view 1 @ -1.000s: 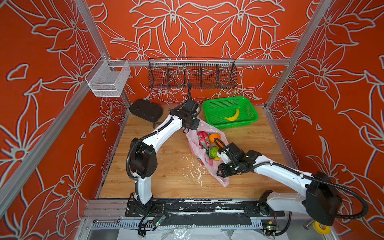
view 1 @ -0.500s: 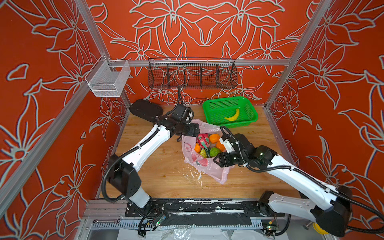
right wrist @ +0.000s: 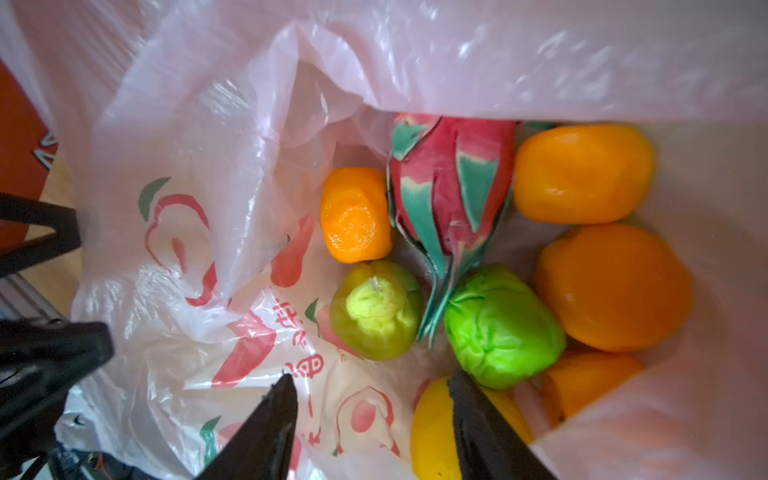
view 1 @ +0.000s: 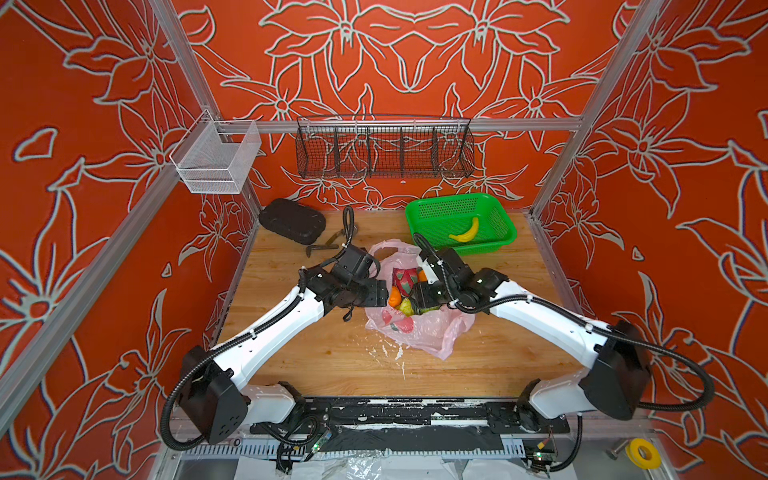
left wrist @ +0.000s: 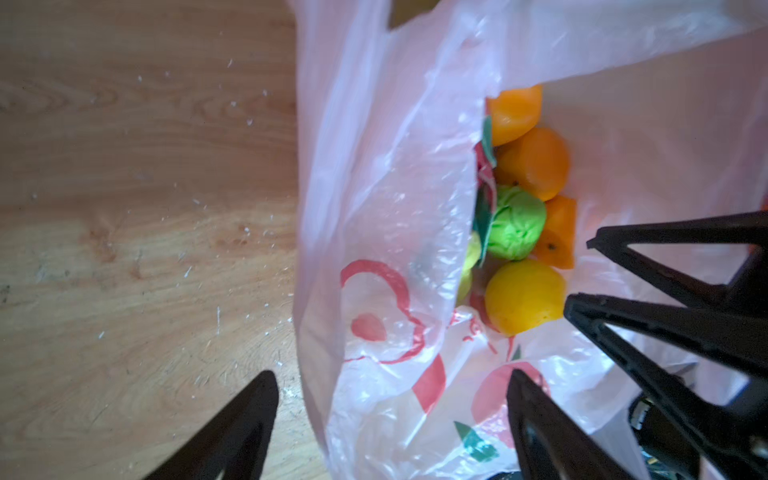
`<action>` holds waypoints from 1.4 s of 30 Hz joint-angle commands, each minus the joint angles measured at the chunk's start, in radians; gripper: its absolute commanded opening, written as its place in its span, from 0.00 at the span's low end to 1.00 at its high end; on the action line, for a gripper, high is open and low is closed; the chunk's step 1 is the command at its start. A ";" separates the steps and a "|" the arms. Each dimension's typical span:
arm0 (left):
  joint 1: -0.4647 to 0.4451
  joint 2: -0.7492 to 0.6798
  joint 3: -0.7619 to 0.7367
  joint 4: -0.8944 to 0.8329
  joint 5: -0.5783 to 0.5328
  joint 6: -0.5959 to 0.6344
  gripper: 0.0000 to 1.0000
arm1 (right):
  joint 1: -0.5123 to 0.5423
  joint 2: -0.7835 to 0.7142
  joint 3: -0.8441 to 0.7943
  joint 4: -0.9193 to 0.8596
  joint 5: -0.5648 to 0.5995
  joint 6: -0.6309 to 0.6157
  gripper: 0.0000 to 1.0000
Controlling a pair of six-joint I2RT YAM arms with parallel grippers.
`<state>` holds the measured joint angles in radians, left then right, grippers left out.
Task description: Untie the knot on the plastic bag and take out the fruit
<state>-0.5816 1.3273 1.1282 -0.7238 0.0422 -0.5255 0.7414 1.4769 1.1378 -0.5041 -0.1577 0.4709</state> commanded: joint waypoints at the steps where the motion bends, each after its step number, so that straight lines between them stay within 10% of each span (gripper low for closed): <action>1: -0.003 0.038 -0.034 0.025 -0.015 -0.022 0.86 | 0.023 0.034 -0.071 0.094 -0.159 0.067 0.55; 10: -0.004 0.162 -0.065 0.087 0.012 -0.005 0.79 | 0.128 0.075 -0.228 0.180 -0.160 0.119 0.47; 20: -0.003 0.173 -0.118 0.110 0.013 -0.033 0.27 | 0.133 0.018 -0.160 0.133 -0.011 0.110 0.55; 33: -0.002 0.098 -0.192 0.092 -0.025 -0.038 0.19 | 0.132 0.086 -0.032 0.119 0.350 0.184 0.64; 42: -0.001 0.057 -0.199 0.078 -0.040 -0.034 0.19 | 0.131 0.217 0.032 0.128 0.362 0.144 0.59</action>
<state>-0.5827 1.4185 0.9363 -0.6174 0.0254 -0.5514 0.8719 1.6619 1.1515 -0.3622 0.1600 0.6147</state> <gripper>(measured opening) 0.191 0.596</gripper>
